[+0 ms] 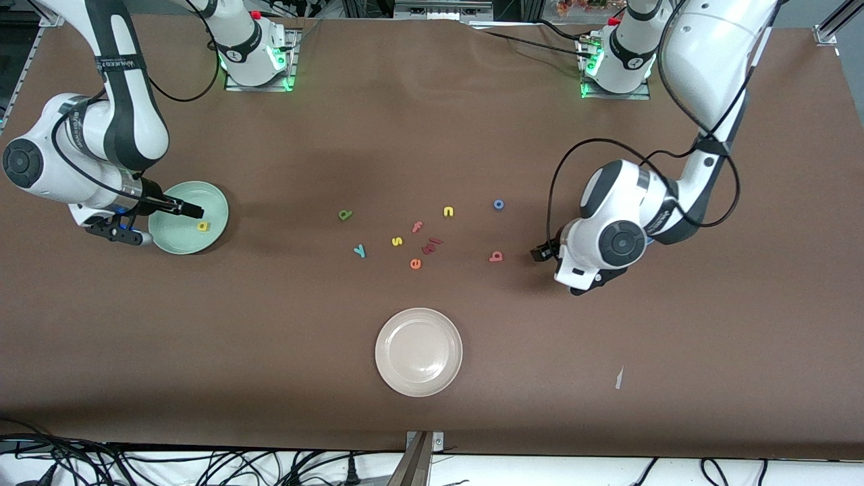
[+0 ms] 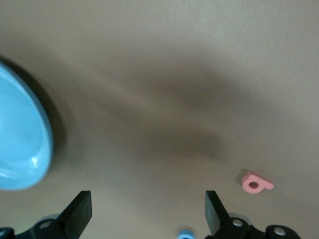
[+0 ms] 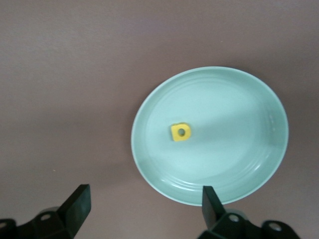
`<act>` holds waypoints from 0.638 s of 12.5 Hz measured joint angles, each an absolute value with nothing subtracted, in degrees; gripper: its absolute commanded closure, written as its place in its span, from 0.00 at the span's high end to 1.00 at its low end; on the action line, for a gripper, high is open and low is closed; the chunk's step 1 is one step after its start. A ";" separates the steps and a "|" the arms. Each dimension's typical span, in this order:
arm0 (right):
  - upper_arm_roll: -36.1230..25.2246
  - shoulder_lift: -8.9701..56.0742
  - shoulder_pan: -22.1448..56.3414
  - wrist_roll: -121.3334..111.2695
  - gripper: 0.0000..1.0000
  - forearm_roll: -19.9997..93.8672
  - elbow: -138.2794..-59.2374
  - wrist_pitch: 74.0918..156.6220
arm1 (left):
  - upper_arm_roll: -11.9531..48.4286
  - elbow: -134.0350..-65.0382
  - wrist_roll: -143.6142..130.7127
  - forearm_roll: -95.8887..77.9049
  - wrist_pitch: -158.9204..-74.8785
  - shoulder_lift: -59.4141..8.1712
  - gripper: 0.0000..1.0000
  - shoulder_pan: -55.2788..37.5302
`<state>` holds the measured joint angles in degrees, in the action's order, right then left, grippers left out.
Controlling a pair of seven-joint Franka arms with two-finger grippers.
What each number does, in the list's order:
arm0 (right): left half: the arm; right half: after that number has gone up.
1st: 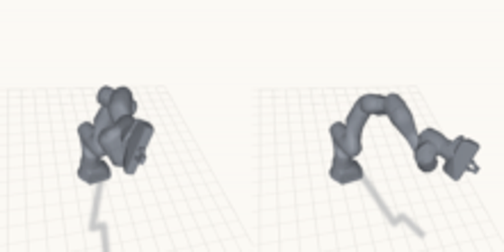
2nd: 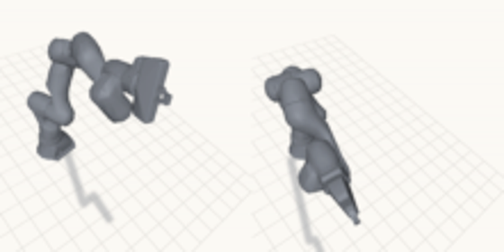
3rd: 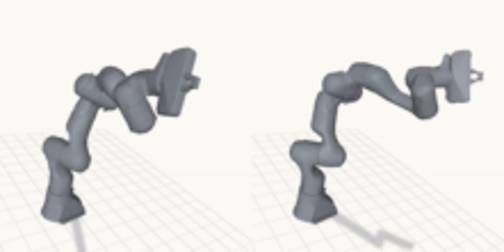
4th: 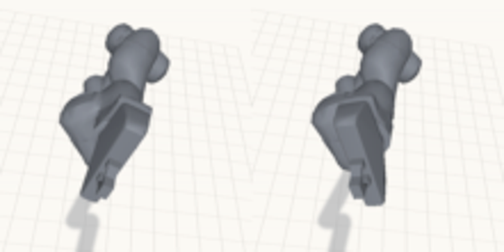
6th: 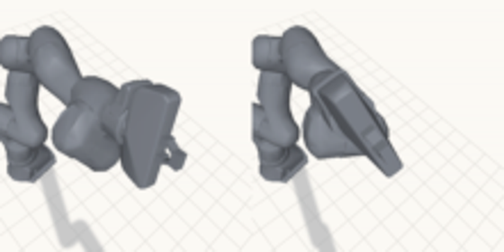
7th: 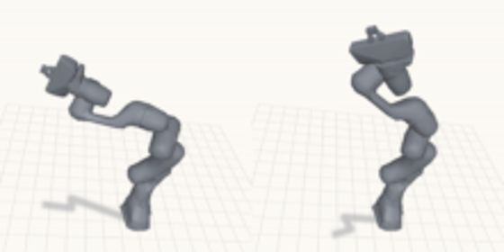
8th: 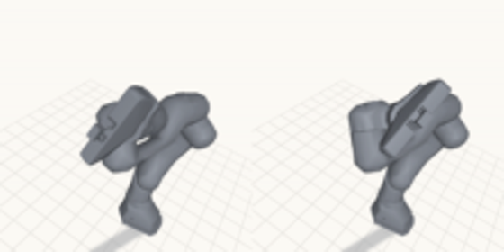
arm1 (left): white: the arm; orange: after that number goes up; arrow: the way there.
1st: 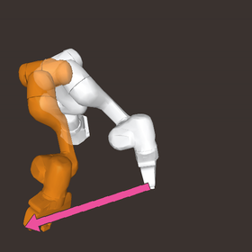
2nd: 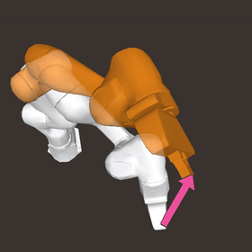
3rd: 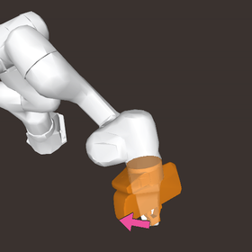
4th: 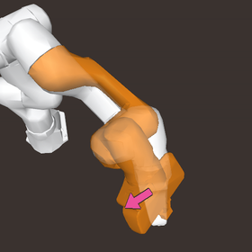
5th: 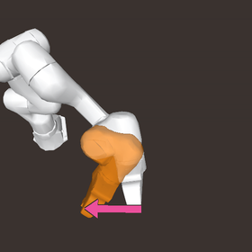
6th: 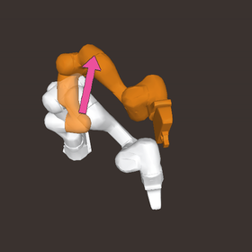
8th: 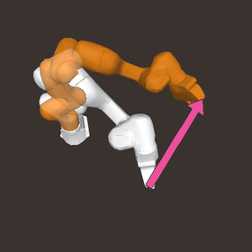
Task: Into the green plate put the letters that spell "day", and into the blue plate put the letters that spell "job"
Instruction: 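Grasp the green p with the right gripper, pink a with the left gripper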
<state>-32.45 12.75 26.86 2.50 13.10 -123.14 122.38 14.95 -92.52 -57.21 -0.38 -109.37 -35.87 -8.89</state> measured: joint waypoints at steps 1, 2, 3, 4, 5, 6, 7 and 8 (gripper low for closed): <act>-32.37 12.77 28.01 5.33 1.00 13.22 -123.13 122.53 | 14.97 -92.09 -62.25 -0.40 -110.15 -36.26 1.00 -9.61; -32.30 12.78 29.83 9.05 1.00 13.26 -123.11 122.98 | 14.98 -91.84 -66.12 -0.75 -112.12 -36.33 1.00 -9.98; -32.18 12.81 32.27 13.54 1.00 13.28 -123.09 123.64 | 15.00 -91.69 -70.12 -2.15 -115.02 -36.34 1.00 -10.22; -32.06 12.96 34.74 18.06 1.00 13.29 -123.09 124.47 | 15.00 -91.69 -74.38 -3.89 -117.55 -36.44 1.00 -10.67; -31.93 13.23 37.30 22.94 1.00 13.30 -123.09 125.75 | 15.03 -91.69 -79.90 -4.90 -119.47 -36.73 1.00 -11.54; -31.83 13.70 39.91 27.99 1.00 13.32 -123.09 127.30 | 15.06 -91.71 -86.04 -4.95 -121.05 -37.22 1.00 -12.79; -31.72 14.43 42.50 33.21 1.00 13.40 -123.10 129.16 | 15.06 -91.75 -91.25 -4.91 -122.16 -37.84 1.00 -14.15; -31.64 15.42 45.21 38.31 1.00 13.64 -123.11 131.18 | 15.04 -91.78 -94.47 -4.60 -122.72 -38.57 1.00 -15.47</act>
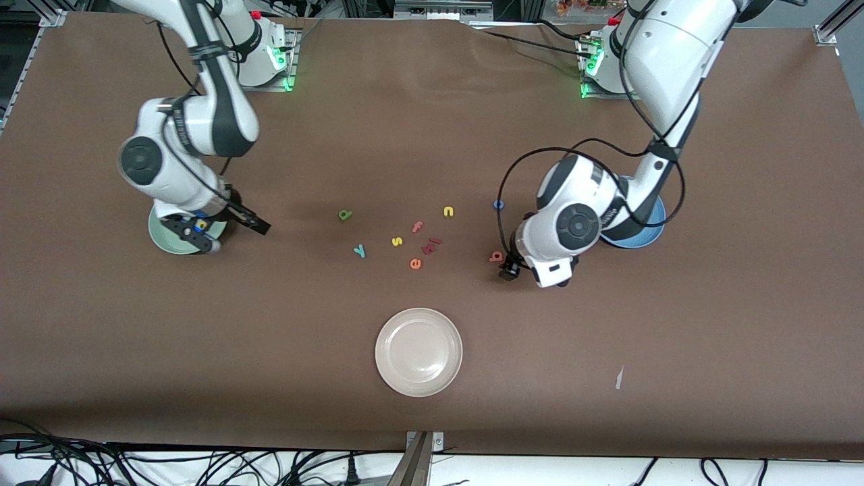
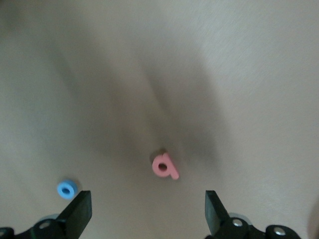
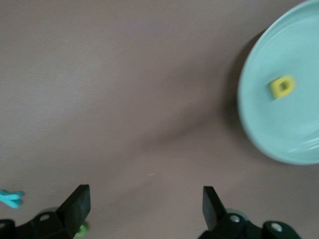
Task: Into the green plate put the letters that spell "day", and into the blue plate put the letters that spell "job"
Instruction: 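Grasp the green p with the right gripper, pink a with the left gripper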
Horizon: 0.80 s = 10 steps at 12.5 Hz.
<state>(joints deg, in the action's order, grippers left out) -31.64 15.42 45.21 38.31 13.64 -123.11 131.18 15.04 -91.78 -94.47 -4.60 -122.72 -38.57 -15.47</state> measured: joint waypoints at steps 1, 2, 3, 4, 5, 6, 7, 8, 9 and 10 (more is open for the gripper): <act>-31.57 16.56 47.74 42.60 1.00 14.26 -123.10 133.17 | 15.04 -91.79 -96.28 -4.35 -123.00 -39.26 1.00 -16.41; -31.54 17.84 50.12 46.55 1.00 15.32 -123.10 135.18 | 14.99 -91.82 -97.34 -4.33 -123.14 -39.82 1.00 -16.89; -31.52 19.06 52.11 50.09 1.00 16.79 -123.01 136.87 | 14.98 -91.90 -97.94 -4.32 -123.16 -40.28 1.00 -17.00; -31.52 20.17 53.70 53.29 1.00 18.57 -122.66 137.87 | 14.96 -92.15 -98.26 -4.32 -123.43 -40.68 1.00 -17.05; -31.52 21.25 55.13 56.30 1.00 20.27 -122.07 138.54 | 14.96 -92.38 -98.42 -4.31 -124.19 -41.00 1.00 -17.10; -31.50 22.37 56.57 59.30 1.00 21.47 -121.33 139.16 | 14.96 -92.52 -98.49 -4.31 -124.70 -41.26 1.00 -17.19; -31.50 23.50 57.90 62.35 1.00 22.11 -120.61 139.74 | 14.96 -92.59 -98.54 -4.31 -124.92 -41.51 1.00 -17.28; -31.46 24.52 59.00 64.77 1.00 22.40 -120.16 140.58 | 14.94 -92.59 -98.59 -4.31 -125.44 -41.74 1.00 -17.31; -31.23 25.32 59.67 66.34 1.00 23.26 -120.07 141.56 | 14.85 -92.60 -98.62 -4.31 -126.55 -41.89 1.00 -17.30; -30.69 25.95 59.96 67.00 1.00 25.34 -120.07 142.66 | 14.70 -92.61 -98.64 -4.31 -127.72 -42.01 1.00 -17.29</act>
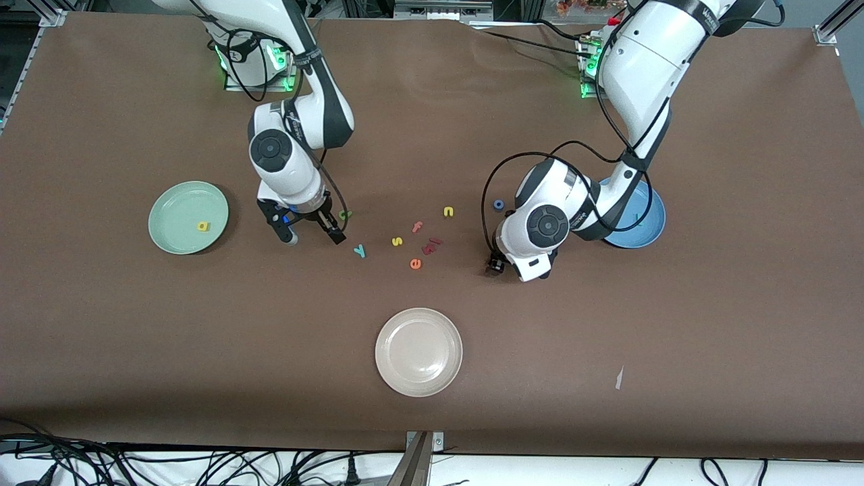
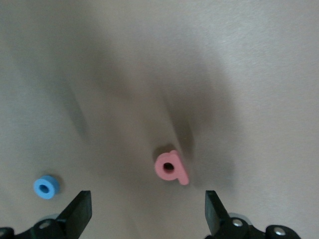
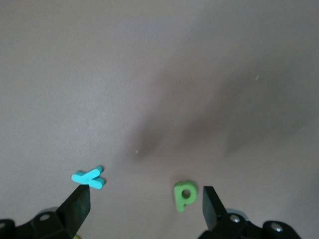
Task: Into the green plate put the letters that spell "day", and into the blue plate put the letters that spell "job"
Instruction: 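Grasp the green p with the right gripper, pink a with the left gripper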
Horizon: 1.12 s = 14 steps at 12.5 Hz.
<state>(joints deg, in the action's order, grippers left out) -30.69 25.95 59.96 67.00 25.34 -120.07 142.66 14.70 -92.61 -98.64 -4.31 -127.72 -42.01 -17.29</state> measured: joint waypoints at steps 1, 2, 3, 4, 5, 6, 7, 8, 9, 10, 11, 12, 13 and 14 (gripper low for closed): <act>-30.11 26.42 60.11 67.18 1.00 27.24 -120.07 143.29 | 14.56 -92.63 -98.64 -4.31 -128.67 -42.18 0.93 -17.28; -29.52 26.65 60.14 67.56 1.00 28.21 -120.10 143.43 | 14.50 -92.64 -98.66 -4.31 -129.65 -42.42 0.83 -17.29; -29.17 26.70 60.16 67.95 1.00 28.50 -120.34 143.53 | 14.49 -92.64 -98.75 -4.31 -130.37 -42.70 0.78 -17.29; -29.04 26.70 60.16 68.17 1.00 28.58 -120.97 144.16 | 14.47 -92.65 -99.16 -4.31 -130.76 -42.93 0.78 -17.28; -28.79 26.70 60.15 68.18 1.00 28.61 -122.13 145.80 | 14.45 -92.65 -99.84 -4.31 -131.28 -43.07 0.78 -17.28; -28.30 26.70 60.15 68.17 1.00 28.61 -123.71 147.91 | 14.42 -92.65 -100.24 -4.31 -131.91 -43.17 0.78 -17.27; -27.75 26.71 60.16 68.17 1.00 28.61 -125.29 149.83 | 14.41 -92.65 -100.64 -4.31 -132.29 -43.26 0.76 -17.28; -27.32 26.71 60.16 68.17 1.00 28.61 -126.48 150.88 | 14.37 -92.66 -100.86 -4.31 -132.46 -43.34 0.75 -17.26; -26.95 26.69 60.17 68.17 1.00 28.61 -127.19 151.41 | 14.26 -92.73 -100.96 -4.31 -132.47 -43.41 0.75 -17.22; -26.47 26.66 60.18 68.17 1.00 28.61 -127.49 151.60 | 14.08 -92.94 -100.98 -4.31 -132.48 -43.46 0.75 -17.16; -26.13 26.64 60.18 68.17 1.00 28.61 -127.55 151.75 | 13.90 -93.13 -100.98 -4.31 -132.48 -43.50 0.71 -17.10; -25.91 26.64 60.18 68.17 1.00 28.62 -127.60 151.91 | 13.79 -93.29 -100.99 -4.31 -132.49 -43.54 0.63 -17.09; -25.76 26.64 60.18 68.17 0.99 28.62 -127.70 151.94 | 13.78 -93.38 -100.99 -4.31 -132.51 -43.59 0.52 -17.10; -25.65 26.64 60.18 68.17 0.98 28.62 -127.85 151.99 | 13.78 -93.47 -101.00 -4.31 -132.77 -43.66 0.43 -17.13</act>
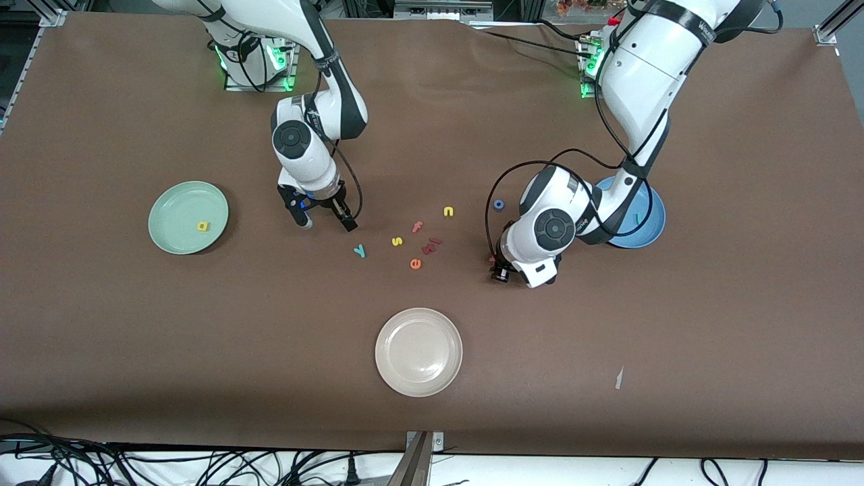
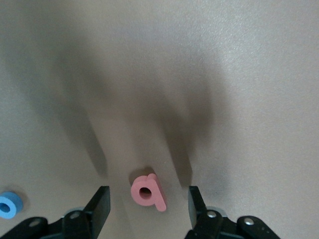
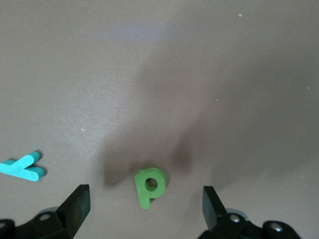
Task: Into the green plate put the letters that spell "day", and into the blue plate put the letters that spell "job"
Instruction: 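Grasp the green p with the right gripper, pink a with the left gripper, then place the green p on the green plate, the pink a on the blue plate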
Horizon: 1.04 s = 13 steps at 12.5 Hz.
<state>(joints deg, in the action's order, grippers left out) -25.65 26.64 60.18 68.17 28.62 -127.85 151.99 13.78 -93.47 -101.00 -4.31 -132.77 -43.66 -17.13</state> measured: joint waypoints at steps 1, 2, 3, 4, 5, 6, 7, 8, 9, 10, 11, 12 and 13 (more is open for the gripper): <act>-25.60 26.64 60.18 68.17 0.94 28.62 -128.07 152.13 | 13.78 -93.61 -101.01 -4.31 -133.43 -43.76 0.38 -17.13; -25.59 26.64 60.18 68.17 0.92 28.62 -128.31 152.42 | 13.79 -94.01 -101.01 -4.31 -134.18 -43.87 0.38 -17.15; -25.59 26.64 60.18 68.17 0.87 28.62 -128.56 152.69 | 13.79 -94.33 -101.01 -4.31 -135.29 -43.97 0.32 -17.21; -25.59 26.64 60.18 68.17 0.84 28.62 -128.71 152.84 | 13.79 -94.39 -101.02 -4.31 -135.45 -43.97 0.15 -17.21; -25.57 26.64 60.18 68.16 0.82 28.62 -128.80 152.92 | 13.79 -94.38 -101.02 -4.30 -135.57 -43.97 0.04 -17.21; -25.52 26.67 60.18 68.16 0.77 28.62 -128.88 152.94 | 13.79 -94.37 -101.02 -4.30 -135.83 -43.96 0.00 -17.20; -25.34 26.74 60.18 68.12 0.71 28.62 -129.07 152.97 | 13.79 -94.37 -101.02 -4.30 -135.83 -43.96 0.00 -17.20; -24.93 26.86 60.18 68.12 0.69 28.62 -129.25 153.16 | 13.79 -94.37 -101.02 -4.30 -135.83 -43.95 0.00 -17.19; -24.56 27.05 60.19 68.09 0.60 28.62 -129.28 153.55 | 13.79 -94.37 -101.02 -4.30 -135.82 -43.94 0.00 -17.17; -24.43 27.12 60.21 67.88 0.52 28.61 -129.27 153.66 | 13.72 -94.32 -101.02 -4.27 -135.57 -43.89 0.00 -17.06; -24.44 27.11 60.20 67.35 0.41 28.62 -129.27 153.68 | 13.44 -94.16 -100.99 -3.32 -134.22 -43.67 0.00 -16.80; -24.45 27.00 60.20 66.92 0.27 28.62 -129.22 153.94 | 13.20 -93.83 -101.00 -0.49 -131.51 -43.21 0.00 -16.26; -24.46 26.93 60.20 66.51 0.16 28.62 -129.11 154.24 | 13.12 -93.36 -101.01 2.70 -128.68 -42.57 0.00 -15.53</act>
